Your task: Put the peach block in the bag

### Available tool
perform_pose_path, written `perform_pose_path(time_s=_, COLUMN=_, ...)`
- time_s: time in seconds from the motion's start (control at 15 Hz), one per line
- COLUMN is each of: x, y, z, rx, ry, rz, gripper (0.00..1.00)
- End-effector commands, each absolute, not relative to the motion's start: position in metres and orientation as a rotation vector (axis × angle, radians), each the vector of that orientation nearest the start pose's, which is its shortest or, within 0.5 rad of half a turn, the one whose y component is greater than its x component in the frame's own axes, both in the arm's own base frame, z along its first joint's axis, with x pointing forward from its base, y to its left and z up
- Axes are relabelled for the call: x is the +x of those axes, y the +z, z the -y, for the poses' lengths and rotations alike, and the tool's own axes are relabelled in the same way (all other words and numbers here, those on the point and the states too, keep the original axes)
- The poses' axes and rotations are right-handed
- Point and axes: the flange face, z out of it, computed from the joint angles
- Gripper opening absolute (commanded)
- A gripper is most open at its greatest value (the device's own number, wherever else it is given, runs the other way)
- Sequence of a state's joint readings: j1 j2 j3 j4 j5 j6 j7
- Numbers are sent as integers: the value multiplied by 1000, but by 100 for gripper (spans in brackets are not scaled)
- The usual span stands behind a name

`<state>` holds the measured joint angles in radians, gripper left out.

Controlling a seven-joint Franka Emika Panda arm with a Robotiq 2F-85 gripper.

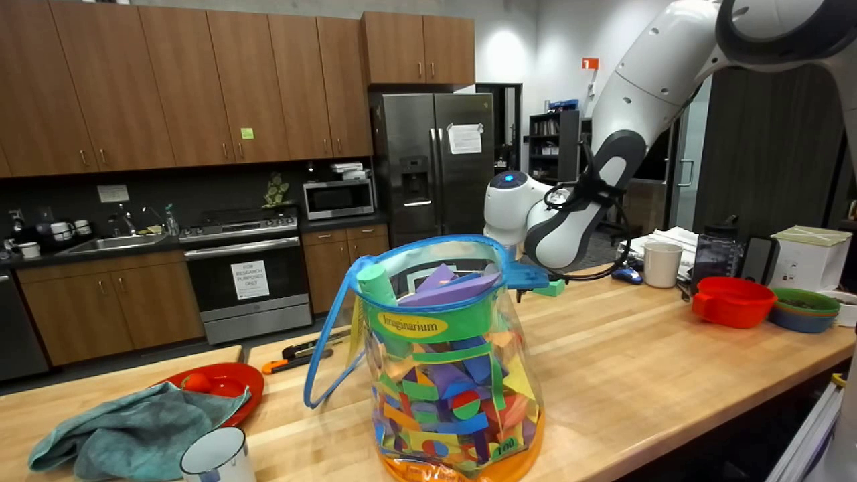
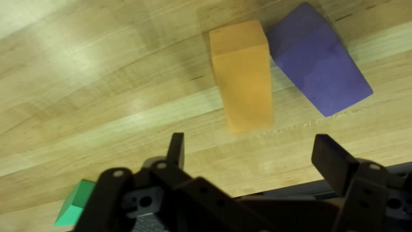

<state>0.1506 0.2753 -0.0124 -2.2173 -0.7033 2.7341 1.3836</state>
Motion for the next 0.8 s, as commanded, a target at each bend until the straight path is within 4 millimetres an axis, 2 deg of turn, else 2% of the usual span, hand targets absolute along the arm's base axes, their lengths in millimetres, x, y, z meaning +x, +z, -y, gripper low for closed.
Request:
perform_pose_path(time_s=0.0, x=558, y=270, z=-103, rx=-3018, ry=-656, rz=-978, gripper=100)
perform_pose_path(time_s=0.73, x=565, y=240, z=-104, rx=-3014, ry=-621, rz=-991, gripper=100)
